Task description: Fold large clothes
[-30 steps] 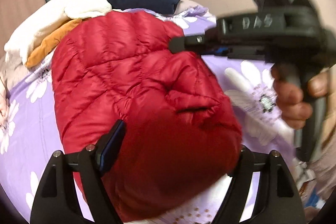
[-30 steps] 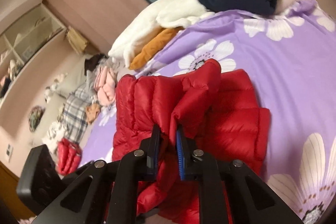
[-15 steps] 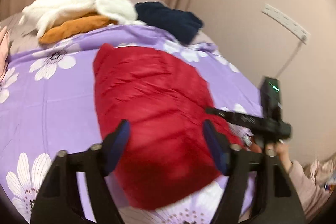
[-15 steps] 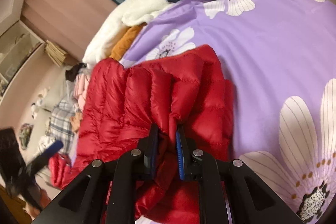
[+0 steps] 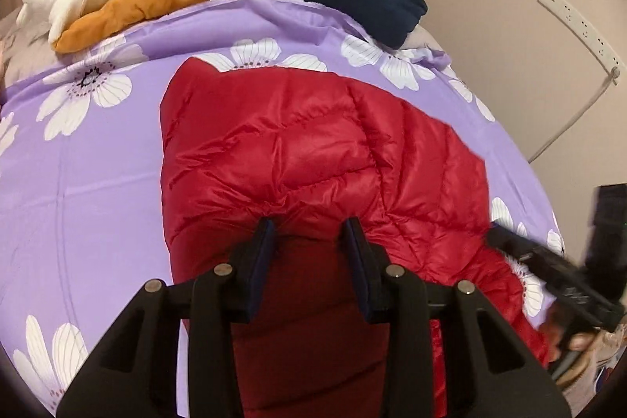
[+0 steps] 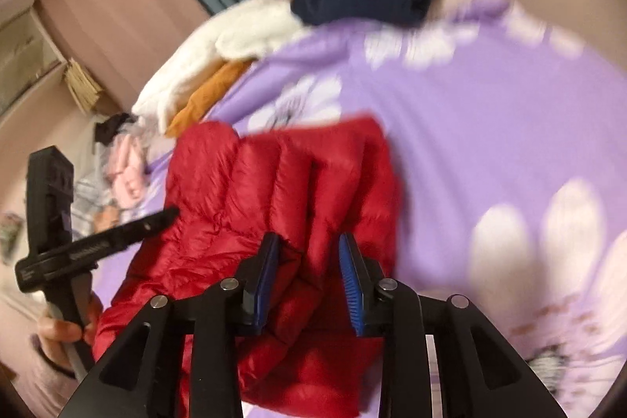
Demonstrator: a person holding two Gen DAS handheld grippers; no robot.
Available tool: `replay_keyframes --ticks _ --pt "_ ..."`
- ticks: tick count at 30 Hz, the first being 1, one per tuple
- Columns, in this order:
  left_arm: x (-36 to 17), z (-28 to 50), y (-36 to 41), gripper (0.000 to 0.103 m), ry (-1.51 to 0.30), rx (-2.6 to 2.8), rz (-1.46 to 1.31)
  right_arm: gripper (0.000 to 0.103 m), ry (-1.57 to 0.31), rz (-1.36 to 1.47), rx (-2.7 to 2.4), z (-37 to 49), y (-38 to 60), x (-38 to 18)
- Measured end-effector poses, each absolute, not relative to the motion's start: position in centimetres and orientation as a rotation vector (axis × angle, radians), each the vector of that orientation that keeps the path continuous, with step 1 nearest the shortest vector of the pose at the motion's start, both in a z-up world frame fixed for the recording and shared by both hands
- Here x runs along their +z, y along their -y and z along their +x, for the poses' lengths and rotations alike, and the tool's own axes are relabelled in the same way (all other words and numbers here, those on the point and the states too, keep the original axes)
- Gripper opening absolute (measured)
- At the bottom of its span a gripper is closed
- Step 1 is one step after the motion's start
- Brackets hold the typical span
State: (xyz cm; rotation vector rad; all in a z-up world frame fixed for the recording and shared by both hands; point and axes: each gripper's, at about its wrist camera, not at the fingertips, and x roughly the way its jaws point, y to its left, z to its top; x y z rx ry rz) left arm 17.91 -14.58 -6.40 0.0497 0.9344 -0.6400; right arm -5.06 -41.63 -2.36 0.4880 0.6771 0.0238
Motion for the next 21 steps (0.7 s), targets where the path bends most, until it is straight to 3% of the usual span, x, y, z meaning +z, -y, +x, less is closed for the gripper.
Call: replay_keyframes --ticks 8,14,21 --pt "-6.4 18.2 14.4 0.035 -0.930 -0.646 0.059 0.030 -0.589 0.308 0.232 -6.5 36.5 2.4" --pt "-6.7 18.1 14.6 0.036 -0.918 -0.645 0.086 0.024 -0.710 0.128 0.246 -6.1 32.8 -1.0" --pt "-7.4 17.6 15.6 0.036 -0.904 -0.642 0.133 0.019 -0.799 0.130 0.215 -5.3 34.0 -6.5"
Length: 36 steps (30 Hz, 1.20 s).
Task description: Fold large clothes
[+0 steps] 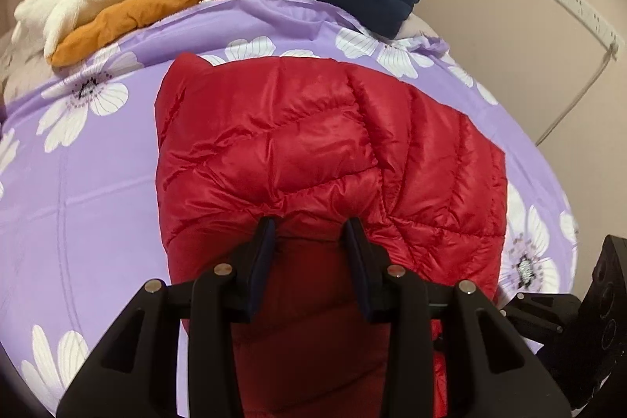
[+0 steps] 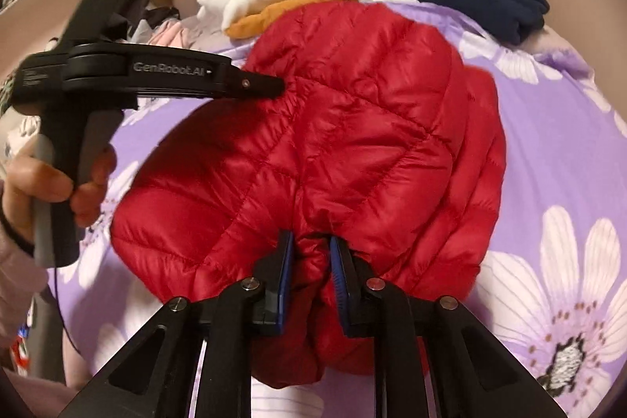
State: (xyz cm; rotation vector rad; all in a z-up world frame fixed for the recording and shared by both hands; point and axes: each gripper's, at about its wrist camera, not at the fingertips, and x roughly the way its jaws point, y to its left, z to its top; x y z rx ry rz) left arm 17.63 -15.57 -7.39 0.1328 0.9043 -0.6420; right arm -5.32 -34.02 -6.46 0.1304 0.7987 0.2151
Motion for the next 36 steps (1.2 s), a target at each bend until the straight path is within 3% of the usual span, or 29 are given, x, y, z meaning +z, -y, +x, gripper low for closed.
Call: replay_keyframes --ticks 9,16,24,36 --pt "-5.3 15.0 12.4 0.038 -0.879 -0.648 0.060 0.019 -0.754 0.181 0.214 -5.7 34.8 -6.6" --pt "-6.4 10.0 9.7 0.038 -0.891 -0.695 0.044 0.020 -0.670 0.249 0.247 -7.7 35.4 -3.1" --pt "-7.5 9.5 10.5 0.040 -0.901 -0.698 0.060 0.021 -0.558 0.321 0.197 -5.2 37.2 0.7" --pt "-8.3 9.8 11.1 0.043 -0.900 -0.724 0.074 0.021 -0.766 0.359 0.093 0.3 37.9 -4.5"
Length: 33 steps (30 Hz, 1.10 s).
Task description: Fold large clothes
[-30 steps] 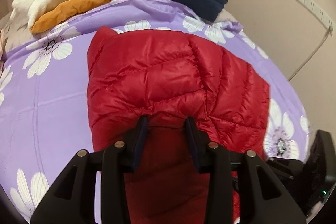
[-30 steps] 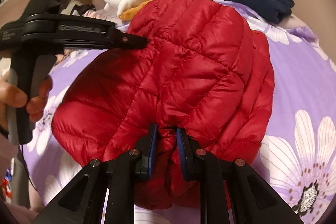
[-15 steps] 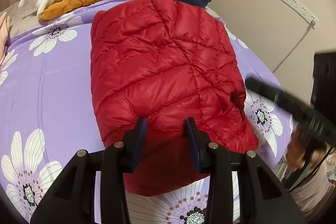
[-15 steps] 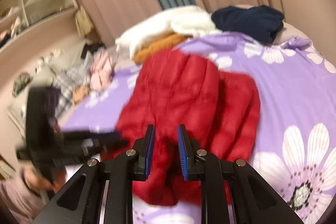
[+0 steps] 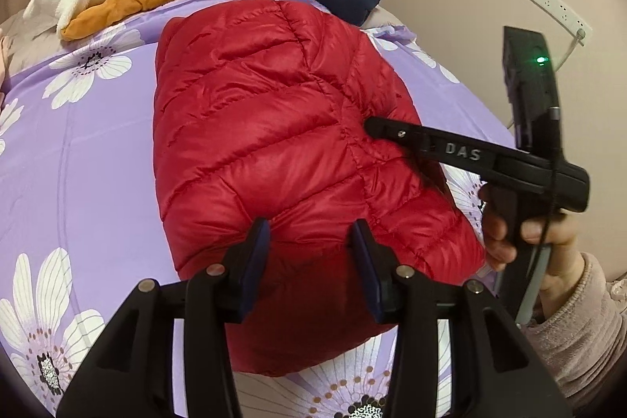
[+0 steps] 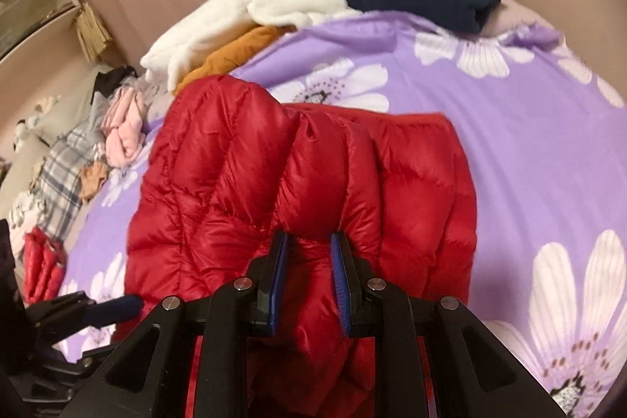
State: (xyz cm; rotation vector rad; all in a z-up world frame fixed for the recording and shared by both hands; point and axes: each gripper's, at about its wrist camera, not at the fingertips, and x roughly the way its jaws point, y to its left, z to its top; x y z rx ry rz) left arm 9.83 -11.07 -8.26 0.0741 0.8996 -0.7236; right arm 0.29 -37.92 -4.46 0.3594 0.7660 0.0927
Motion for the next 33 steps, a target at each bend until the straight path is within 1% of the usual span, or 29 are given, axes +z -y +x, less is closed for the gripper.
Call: replay_keyframes --ticks 8,13,14,15,17,20,29,33 --pt "-7.8 9.8 10.1 0.044 -0.904 -0.736 0.019 0.021 -0.773 0.427 0.112 -0.5 38.9 -5.2" --pt "-6.9 9.2 8.8 0.047 -0.874 -0.715 0.005 0.021 -0.766 0.426 0.113 -1.1 38.8 -4.7" --pt "-6.7 9.1 8.5 0.050 -0.863 -0.708 0.007 0.021 -0.762 0.424 0.110 -1.3 38.7 -4.5" --pt "-6.5 9.2 8.1 0.053 -0.851 -0.692 0.007 0.022 -0.759 0.421 0.106 -1.4 38.7 -4.3" --pt "-6.4 9.4 7.4 0.056 -0.840 -0.665 -0.002 0.024 -0.752 0.411 0.100 -1.6 38.5 -4.0" --pt "-6.6 10.2 6.4 0.056 -0.850 -0.640 -0.036 0.027 -0.749 0.394 0.092 -1.7 38.3 -3.6" --pt "-7.3 10.6 5.5 0.057 -0.872 -0.617 -0.061 0.030 -0.754 0.390 0.065 -1.9 38.0 -3.5" --pt "-7.5 10.7 5.5 0.057 -0.885 -0.618 -0.075 0.036 -0.753 0.385 0.047 -2.2 37.9 -3.5"
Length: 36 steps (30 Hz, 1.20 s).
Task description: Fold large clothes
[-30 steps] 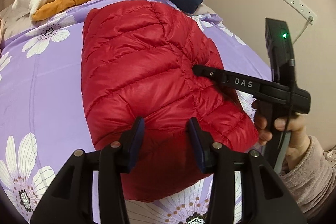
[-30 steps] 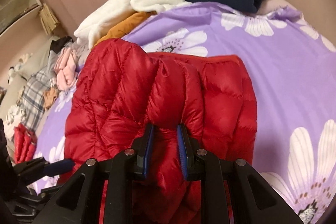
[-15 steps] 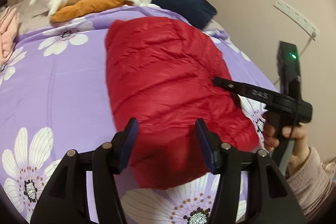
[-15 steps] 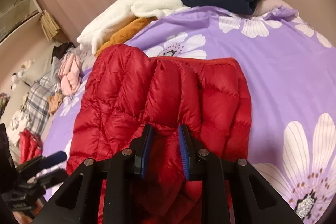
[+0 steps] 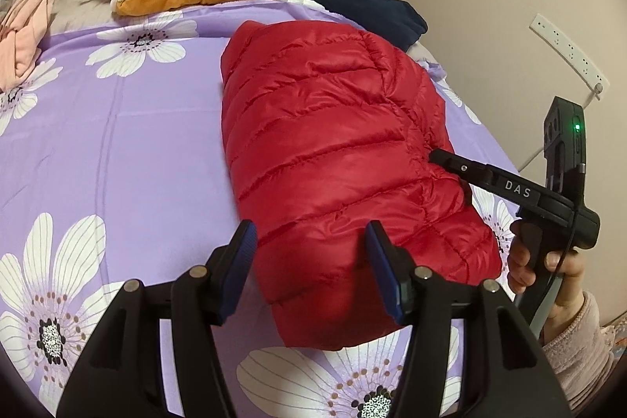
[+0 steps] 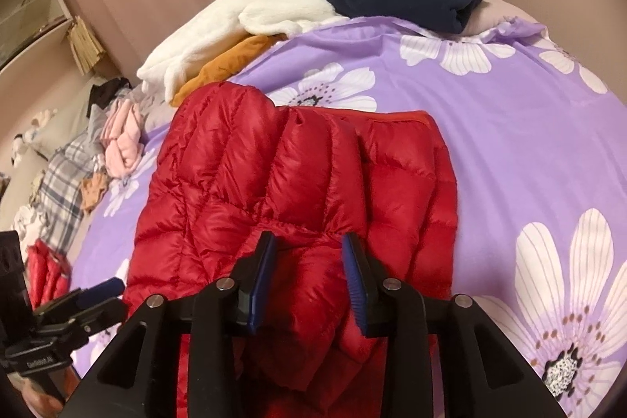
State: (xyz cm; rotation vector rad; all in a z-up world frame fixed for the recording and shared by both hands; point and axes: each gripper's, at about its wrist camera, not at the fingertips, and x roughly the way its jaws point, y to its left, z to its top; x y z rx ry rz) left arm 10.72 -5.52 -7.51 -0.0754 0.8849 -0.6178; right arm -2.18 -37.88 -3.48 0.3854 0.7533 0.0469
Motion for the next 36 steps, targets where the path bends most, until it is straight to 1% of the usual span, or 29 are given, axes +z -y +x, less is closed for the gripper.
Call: replay_keyframes --ticks 1,3,11,16,18,20,25,27,32,36 --pt "-7.5 10.7 5.5 0.057 -0.885 -0.619 -0.077 0.037 -0.754 0.382 0.042 -2.2 37.9 -3.5" --pt "-7.6 10.7 5.5 0.058 -0.886 -0.619 -0.078 0.051 -0.757 0.374 0.023 -2.3 37.8 -3.5" --pt "-7.9 10.8 5.7 0.060 -0.895 -0.619 -0.079 0.053 -0.757 0.380 0.007 -2.5 38.0 -3.5" --pt "-8.0 11.0 5.7 0.063 -0.898 -0.614 -0.088 0.064 -0.751 0.351 -0.031 -2.8 37.9 -3.2" --pt "-8.0 11.1 5.7 0.065 -0.902 -0.611 -0.092 0.073 -0.752 0.344 -0.051 -3.0 37.9 -3.2" --pt "-8.0 11.3 5.7 0.068 -0.905 -0.605 -0.097 0.078 -0.758 0.359 -0.074 -3.1 38.3 -3.4" --pt "-8.2 11.6 5.6 0.076 -0.916 -0.594 -0.107 0.080 -0.784 0.450 -0.065 -3.1 39.3 -4.1" --pt "-8.3 11.8 5.6 0.079 -0.924 -0.593 -0.113 0.084 -0.791 0.472 -0.067 -3.1 39.5 -4.3" --pt "-8.8 12.6 5.6 0.083 -0.949 -0.589 -0.137 0.088 -0.799 0.500 -0.073 -3.2 39.6 -4.7" --pt "-9.1 13.1 5.7 0.086 -0.974 -0.582 -0.149 0.096 -0.816 0.522 -0.079 -3.1 40.0 -5.1"
